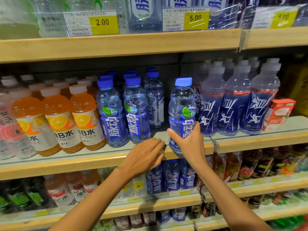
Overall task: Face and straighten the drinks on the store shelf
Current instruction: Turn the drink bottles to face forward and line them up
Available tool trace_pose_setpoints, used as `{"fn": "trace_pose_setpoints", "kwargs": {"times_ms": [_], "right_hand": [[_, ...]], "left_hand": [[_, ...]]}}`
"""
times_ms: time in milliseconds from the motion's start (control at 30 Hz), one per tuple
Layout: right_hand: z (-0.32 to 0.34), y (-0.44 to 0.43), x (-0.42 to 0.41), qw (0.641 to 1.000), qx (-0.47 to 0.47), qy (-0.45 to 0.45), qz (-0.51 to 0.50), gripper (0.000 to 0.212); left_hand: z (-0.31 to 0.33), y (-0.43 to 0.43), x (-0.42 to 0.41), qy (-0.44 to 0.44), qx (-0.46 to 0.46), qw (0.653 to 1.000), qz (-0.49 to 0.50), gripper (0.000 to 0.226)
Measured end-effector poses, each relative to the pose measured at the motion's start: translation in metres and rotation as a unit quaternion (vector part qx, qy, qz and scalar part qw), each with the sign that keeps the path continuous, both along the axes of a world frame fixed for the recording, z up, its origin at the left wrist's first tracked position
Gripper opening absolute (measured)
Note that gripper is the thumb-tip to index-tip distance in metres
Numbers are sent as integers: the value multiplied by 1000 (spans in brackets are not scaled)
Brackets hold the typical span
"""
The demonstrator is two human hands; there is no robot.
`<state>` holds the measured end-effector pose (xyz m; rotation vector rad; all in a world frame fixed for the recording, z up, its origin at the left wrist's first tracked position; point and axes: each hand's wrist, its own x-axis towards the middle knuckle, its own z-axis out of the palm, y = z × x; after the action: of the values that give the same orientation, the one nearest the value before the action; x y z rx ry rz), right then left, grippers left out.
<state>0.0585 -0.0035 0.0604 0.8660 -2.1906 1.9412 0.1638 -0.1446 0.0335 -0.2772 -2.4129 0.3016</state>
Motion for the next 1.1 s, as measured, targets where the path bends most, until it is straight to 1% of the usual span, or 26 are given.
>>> {"fn": "trace_pose_setpoints", "kwargs": {"times_ms": [67, 133, 233, 300, 400, 533, 667, 867, 933, 1000, 1067, 1100], "right_hand": [[0, -4, -3, 1000, 4, 4, -5, 55], [0, -7, -7, 1000, 13, -3, -1, 59], [-1, -3, -8, 1000, 28, -8, -2, 72], [-7, 5, -3, 999, 30, 27, -32, 73], [-14, 10, 3, 992, 40, 81, -85, 65], [-11, -5, -3, 986, 55, 107, -119, 54], [-3, -32, -23, 984, 85, 79, -132, 51], [5, -55, -54, 979, 128, 57, -146, 31], [4, -56, -59, 979, 142, 52, -136, 26], [5, -56, -62, 983, 138, 33, -117, 25], [7, -54, -60, 988, 116, 5, -103, 31], [7, -52, -56, 986, 119, 15, -114, 35]], "left_hand": [[-7, -7, -3, -12, -58, 998, 4, 38], [-12, -12, -5, -8, -89, 996, 13, 42], [-15, -14, -6, -2, -88, 996, 11, 43], [-16, -14, -6, 3, -84, 996, 9, 44], [-17, -13, -5, 11, -83, 996, 11, 44], [-17, -13, -5, 23, -79, 997, 9, 43], [-17, -12, -5, 26, -71, 997, 8, 41], [-13, -12, 0, 28, -56, 998, -6, 35], [-13, -14, 3, 26, -51, 998, -11, 34], [-14, -17, 7, 26, -57, 998, -12, 35], [-15, -21, 11, 24, -67, 997, -16, 37], [-15, -23, 12, 24, -70, 997, -19, 37]]}}
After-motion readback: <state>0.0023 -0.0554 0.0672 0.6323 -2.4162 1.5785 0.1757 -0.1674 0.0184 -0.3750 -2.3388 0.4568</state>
